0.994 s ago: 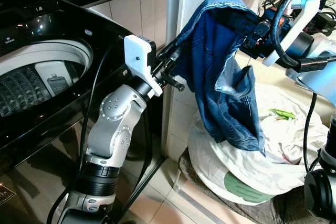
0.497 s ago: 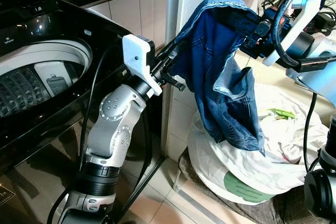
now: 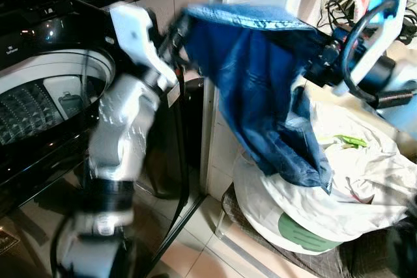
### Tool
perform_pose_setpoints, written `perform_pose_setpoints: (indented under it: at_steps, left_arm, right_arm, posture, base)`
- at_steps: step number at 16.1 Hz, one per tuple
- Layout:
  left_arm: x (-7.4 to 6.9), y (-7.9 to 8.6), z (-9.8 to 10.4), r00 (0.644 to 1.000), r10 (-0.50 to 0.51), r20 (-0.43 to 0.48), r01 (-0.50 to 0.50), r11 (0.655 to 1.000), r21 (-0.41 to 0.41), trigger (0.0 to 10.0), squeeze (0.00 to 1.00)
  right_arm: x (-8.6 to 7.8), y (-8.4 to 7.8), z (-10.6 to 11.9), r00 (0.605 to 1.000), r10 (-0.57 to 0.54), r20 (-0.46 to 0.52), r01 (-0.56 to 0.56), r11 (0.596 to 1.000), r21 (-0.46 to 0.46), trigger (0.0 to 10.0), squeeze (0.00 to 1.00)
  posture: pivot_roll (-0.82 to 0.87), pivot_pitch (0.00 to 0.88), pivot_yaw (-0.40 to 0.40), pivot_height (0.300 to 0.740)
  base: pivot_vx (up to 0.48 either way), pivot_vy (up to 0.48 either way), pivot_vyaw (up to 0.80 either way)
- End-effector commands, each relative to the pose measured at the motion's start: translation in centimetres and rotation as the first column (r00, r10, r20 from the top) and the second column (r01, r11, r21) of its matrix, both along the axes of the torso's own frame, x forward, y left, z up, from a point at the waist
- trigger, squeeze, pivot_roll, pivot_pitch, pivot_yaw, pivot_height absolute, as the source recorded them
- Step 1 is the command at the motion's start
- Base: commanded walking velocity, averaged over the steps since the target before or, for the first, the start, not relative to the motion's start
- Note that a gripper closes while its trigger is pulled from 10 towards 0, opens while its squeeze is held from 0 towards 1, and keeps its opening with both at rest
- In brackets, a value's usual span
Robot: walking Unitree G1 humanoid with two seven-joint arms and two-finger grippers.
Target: Clothes washing
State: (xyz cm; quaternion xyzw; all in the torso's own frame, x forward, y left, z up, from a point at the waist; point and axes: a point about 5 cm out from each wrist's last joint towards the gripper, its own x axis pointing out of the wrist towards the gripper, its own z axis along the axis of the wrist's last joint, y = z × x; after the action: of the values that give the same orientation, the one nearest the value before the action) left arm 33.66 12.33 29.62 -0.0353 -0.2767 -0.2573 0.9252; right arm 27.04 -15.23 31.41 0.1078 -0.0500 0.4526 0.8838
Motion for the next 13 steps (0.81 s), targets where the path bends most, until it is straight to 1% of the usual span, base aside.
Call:
perform_pose_setpoints:
  at_steps: [1,2,3,4,5,6,7,8,9,10,11,12,13]
  left_arm:
    - [0.1,2.1,3.3,0.991,0.072,0.110,-0.070,0.997,-0.023,0.0,0.00]
    - [0.4,3.8,6.9,0.971,0.126,0.205,-0.132,0.991,0.017,0.0,0.00]
    - [0.6,5.6,11.0,0.932,0.195,0.306,-0.227,0.972,0.069,0.0,0.00]
    - [0.4,7.5,15.0,0.864,0.286,0.414,-0.363,0.924,0.119,0.0,0.00]
    - [0.1,8.1,16.5,0.830,0.322,0.455,-0.419,0.899,0.130,0.0,0.00]
    - [-1.0,9.6,20.3,0.702,0.433,0.565,-0.593,0.795,0.128,0.0,0.00]
    - [-1.7,10.2,22.0,0.627,0.475,0.617,-0.672,0.731,0.119,0.0,0.00]
    - [-2.5,10.9,23.5,0.534,0.519,0.668,-0.758,0.644,0.105,0.0,0.00]
    - [-2.5,11.1,23.7,0.512,0.530,0.677,-0.785,0.607,0.119,0.0,0.00]
    - [-1.1,11.4,22.8,0.562,0.535,0.630,-0.786,0.584,0.206,0.0,0.00]
    - [1.2,11.5,20.1,0.660,0.528,0.534,-0.744,0.557,0.368,0.0,0.00]
    - [3.2,11.7,17.1,0.719,0.538,0.440,-0.692,0.496,0.525,0.0,0.00]
    - [4.2,12.3,15.1,0.721,0.582,0.377,-0.668,0.437,0.602,4.4,0.00]
  right_arm:
    - [-0.5,-0.4,-0.3,1.000,-0.005,0.014,0.006,0.998,-0.066,10.0,0.00]
    - [-1.0,-0.7,-1.0,1.000,-0.002,0.018,0.004,0.993,-0.121,10.0,0.00]
    - [-1.2,-1.0,-1.5,1.000,-0.010,0.020,0.013,0.988,-0.154,10.0,0.00]
    - [-1.2,-1.3,-1.9,0.999,-0.032,0.018,0.035,0.987,-0.156,10.0,0.00]
    - [-1.1,-1.4,-2.0,0.999,-0.041,0.017,0.043,0.987,-0.155,10.0,0.00]
    - [-0.8,-1.4,-2.2,0.998,-0.064,0.020,0.067,0.986,-0.155,10.0,0.00]
    - [-0.7,-1.4,-2.3,0.997,-0.079,0.024,0.082,0.985,-0.154,10.0,0.00]
    - [-0.5,-1.3,-2.5,0.994,-0.100,0.033,0.104,0.983,-0.149,10.0,0.00]
    - [-0.5,-1.3,-2.5,0.993,-0.112,0.035,0.116,0.983,-0.141,10.0,0.00]
    - [-0.5,-1.2,-2.8,0.992,-0.124,0.040,0.128,0.982,-0.137,10.0,0.00]
    - [-0.5,-1.0,-3.1,0.991,-0.125,0.039,0.130,0.981,-0.146,10.0,0.00]
    - [-0.5,-0.6,-3.4,0.992,-0.118,0.035,0.122,0.981,-0.151,10.0,0.00]
    - [-0.5,-0.2,-3.7,0.994,-0.108,0.029,0.111,0.981,-0.157,10.0,0.00]
  posture:
    - [-0.05,0.000,0.003,0.740]
    - [-0.04,0.000,0.003,0.740]
    - [-0.02,0.000,0.001,0.740]
    - [-0.01,0.000,0.001,0.740]
    - [-0.01,0.000,0.005,0.740]
    - [0.00,0.000,0.017,0.740]
    - [0.00,0.000,0.023,0.740]
    - [0.00,0.000,0.034,0.740]
    - [0.00,0.000,0.036,0.740]
    - [0.00,0.000,0.039,0.740]
    - [0.00,0.000,0.040,0.740]
    - [-0.01,0.000,0.043,0.740]
    - [-0.01,0.000,0.044,0.740]
  base:
    - [0.000,0.000,0.00]
    - [0.000,0.000,0.00]
    - [0.000,0.000,0.00]
    - [0.000,0.000,0.00]
    - [0.000,0.000,0.00]
    - [0.000,0.000,0.00]
    - [0.000,0.000,0.00]
    - [0.000,0.000,0.00]
    - [0.000,0.000,0.00]
    - [0.000,0.000,0.00]
    - [0.000,0.000,0.00]
    - [0.000,0.000,0.00]
    - [0.000,0.000,0.00]
